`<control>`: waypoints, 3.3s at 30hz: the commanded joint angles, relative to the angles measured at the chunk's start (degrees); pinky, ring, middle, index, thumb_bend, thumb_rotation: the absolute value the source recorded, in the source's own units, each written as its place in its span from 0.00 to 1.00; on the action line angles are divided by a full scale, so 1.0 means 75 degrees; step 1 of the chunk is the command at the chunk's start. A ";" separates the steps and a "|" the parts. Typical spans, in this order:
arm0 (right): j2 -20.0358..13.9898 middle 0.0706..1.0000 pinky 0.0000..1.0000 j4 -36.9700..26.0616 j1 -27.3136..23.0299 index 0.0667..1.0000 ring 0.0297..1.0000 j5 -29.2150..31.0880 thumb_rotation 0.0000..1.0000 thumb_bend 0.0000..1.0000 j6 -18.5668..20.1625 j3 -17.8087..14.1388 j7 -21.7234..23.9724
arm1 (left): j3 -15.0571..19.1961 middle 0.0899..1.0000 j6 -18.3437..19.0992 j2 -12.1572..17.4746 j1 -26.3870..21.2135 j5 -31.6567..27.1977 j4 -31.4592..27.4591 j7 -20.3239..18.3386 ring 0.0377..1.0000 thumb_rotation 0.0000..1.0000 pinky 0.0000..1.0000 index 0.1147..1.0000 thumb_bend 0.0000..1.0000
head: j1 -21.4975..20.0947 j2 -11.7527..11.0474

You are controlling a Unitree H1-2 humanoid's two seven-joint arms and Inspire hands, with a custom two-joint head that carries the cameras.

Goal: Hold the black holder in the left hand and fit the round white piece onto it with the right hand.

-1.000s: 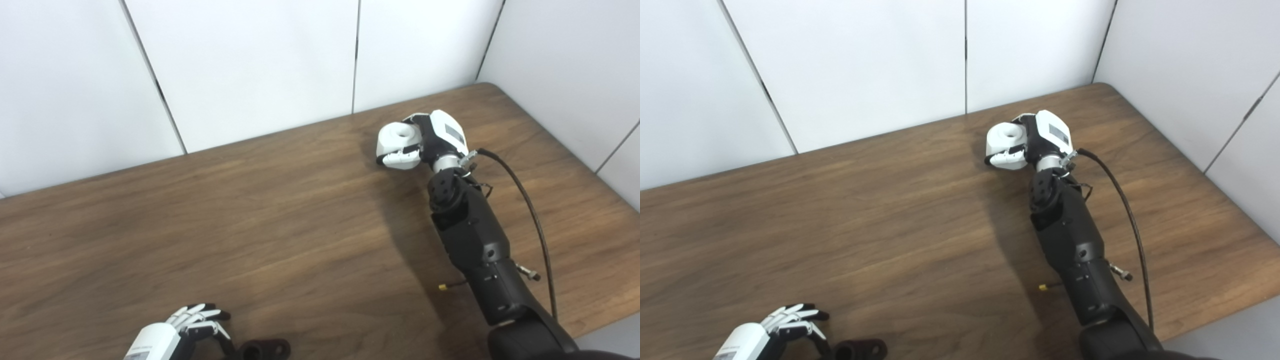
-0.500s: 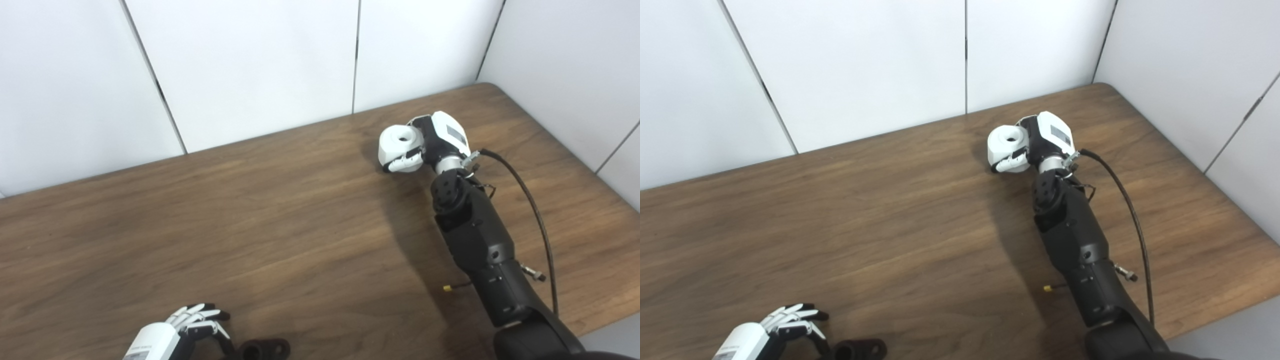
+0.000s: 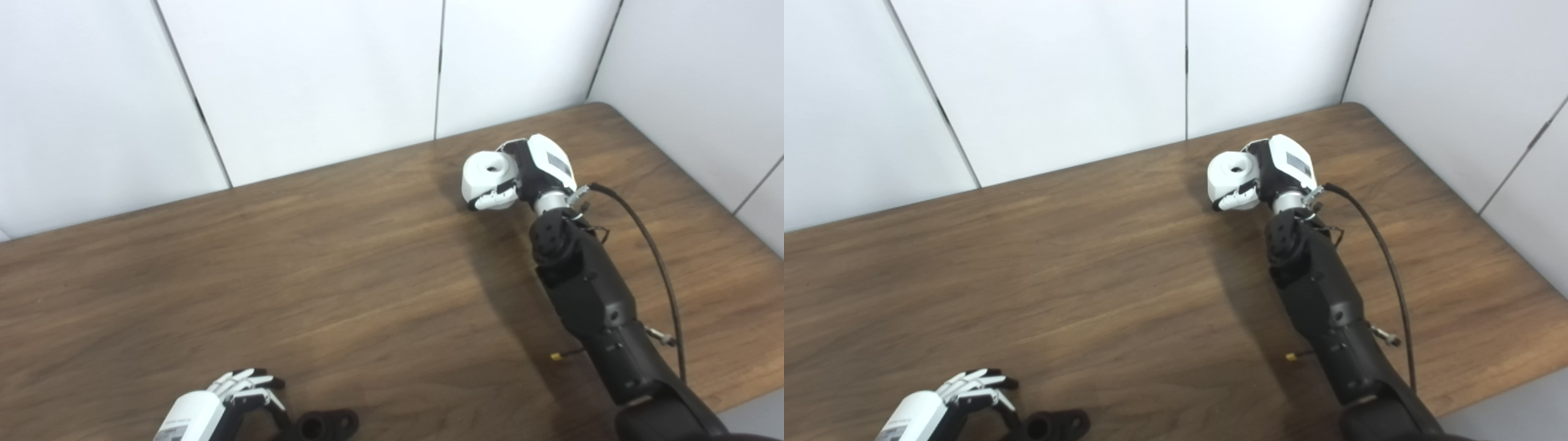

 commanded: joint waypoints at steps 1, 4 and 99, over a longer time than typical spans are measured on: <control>-0.0265 0.78 0.78 -0.0561 -0.0142 0.45 0.87 0.0065 0.13 0.52 -0.0094 0.0026 0.0024 | -0.0076 0.76 0.0165 -0.0005 -0.0050 0.0120 0.0164 -0.0089 0.87 0.05 0.89 0.42 0.52 | 0.0005 0.0002; -0.0302 0.77 0.78 -0.1191 0.0082 0.45 0.86 0.0067 0.14 0.52 -0.0011 0.0019 0.0412 | -0.0156 0.77 0.0274 -0.0126 -0.0088 0.0229 0.0199 -0.0105 0.88 0.04 0.89 0.42 0.52 | 0.0278 0.0009; 0.2165 0.84 1.00 -0.5843 0.3875 0.45 0.99 -0.1181 0.13 0.52 -0.1067 0.2613 0.3022 | -0.1556 0.79 0.1185 -0.0918 -0.0903 0.1304 0.0921 0.0221 0.89 0.05 0.91 0.42 0.52 | 0.2083 0.0858</control>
